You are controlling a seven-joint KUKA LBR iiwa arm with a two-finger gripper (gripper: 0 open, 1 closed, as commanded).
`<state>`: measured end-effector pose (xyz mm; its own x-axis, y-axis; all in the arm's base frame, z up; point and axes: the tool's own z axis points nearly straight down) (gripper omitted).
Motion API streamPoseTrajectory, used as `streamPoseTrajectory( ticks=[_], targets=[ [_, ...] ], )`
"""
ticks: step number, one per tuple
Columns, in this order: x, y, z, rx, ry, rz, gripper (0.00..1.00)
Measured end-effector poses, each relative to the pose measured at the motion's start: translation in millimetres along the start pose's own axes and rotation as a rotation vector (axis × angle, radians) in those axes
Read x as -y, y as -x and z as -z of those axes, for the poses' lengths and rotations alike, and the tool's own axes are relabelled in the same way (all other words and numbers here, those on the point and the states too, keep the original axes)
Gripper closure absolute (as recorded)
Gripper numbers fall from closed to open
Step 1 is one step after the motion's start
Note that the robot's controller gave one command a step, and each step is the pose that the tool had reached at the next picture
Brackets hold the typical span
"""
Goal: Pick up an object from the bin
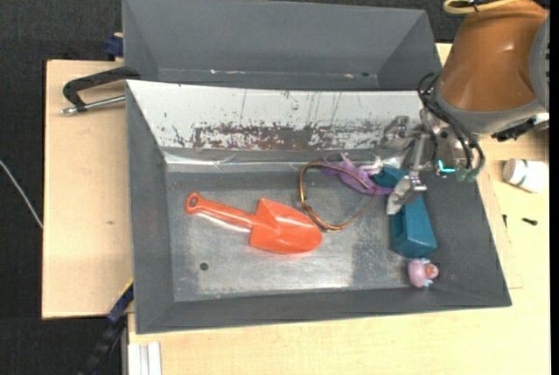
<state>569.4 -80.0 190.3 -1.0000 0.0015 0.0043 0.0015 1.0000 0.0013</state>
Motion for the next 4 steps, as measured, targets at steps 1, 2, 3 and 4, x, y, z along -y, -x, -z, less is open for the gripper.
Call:
streamPoseTrajectory(
  ticks=[1,2,3,4],
  targets=[
    [-0.3,1.7,4.1,0.008,-0.001,0.001,0.0],
    [-10.8,12.3,-50.1,0.011,0.0,-0.083,0.0],
    [-15.9,15.1,-91.2,0.01,0.001,-0.103,0.0],
    [-20.9,17.3,-78.4,0.01,0.001,-0.325,0.0]
  ],
)
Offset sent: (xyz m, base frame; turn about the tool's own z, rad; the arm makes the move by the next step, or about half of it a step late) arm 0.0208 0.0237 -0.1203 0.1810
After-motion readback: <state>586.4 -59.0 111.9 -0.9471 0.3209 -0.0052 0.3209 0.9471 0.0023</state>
